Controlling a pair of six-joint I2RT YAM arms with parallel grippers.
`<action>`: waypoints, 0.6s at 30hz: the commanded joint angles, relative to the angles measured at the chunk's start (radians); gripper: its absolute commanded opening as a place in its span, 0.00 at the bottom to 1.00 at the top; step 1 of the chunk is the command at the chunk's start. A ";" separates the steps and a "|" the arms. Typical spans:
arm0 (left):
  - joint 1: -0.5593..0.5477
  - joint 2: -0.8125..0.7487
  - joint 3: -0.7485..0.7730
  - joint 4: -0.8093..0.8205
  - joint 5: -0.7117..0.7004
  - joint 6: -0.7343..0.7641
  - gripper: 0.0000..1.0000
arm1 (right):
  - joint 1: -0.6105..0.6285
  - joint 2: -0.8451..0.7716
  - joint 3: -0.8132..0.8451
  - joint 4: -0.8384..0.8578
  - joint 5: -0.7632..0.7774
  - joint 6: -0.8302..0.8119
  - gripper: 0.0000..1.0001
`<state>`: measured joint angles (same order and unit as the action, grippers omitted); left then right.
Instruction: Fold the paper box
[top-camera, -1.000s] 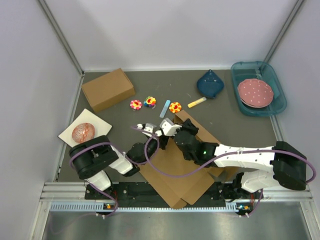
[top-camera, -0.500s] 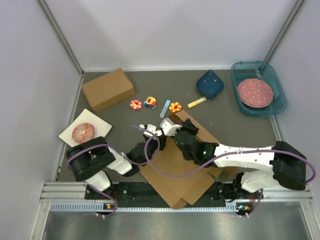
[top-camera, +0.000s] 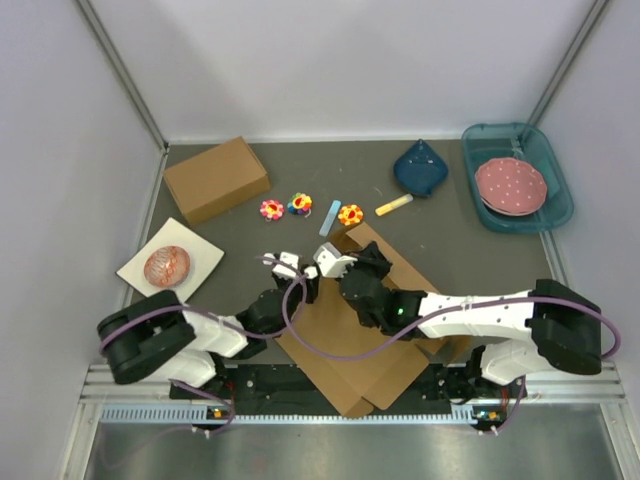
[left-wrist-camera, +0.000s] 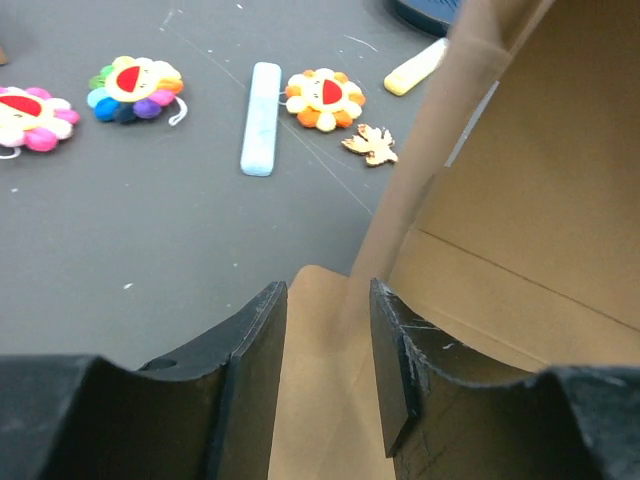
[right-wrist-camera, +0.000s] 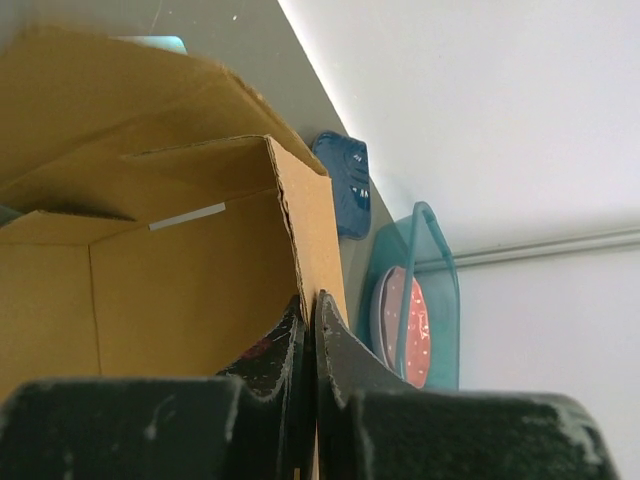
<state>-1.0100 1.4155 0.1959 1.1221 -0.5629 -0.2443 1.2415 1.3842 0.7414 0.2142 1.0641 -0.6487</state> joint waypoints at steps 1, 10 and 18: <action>-0.018 -0.185 -0.047 -0.070 -0.046 0.036 0.45 | 0.022 0.104 -0.057 -0.199 -0.101 0.118 0.00; -0.010 -0.379 -0.070 -0.199 -0.147 -0.007 0.49 | 0.029 0.122 -0.057 -0.205 -0.096 0.149 0.00; 0.099 -0.020 0.048 0.088 -0.017 0.050 0.60 | 0.029 0.133 -0.066 -0.199 -0.085 0.150 0.00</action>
<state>-0.9443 1.2716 0.1764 1.0050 -0.6609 -0.2424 1.2610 1.4364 0.7547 0.2157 1.1210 -0.6502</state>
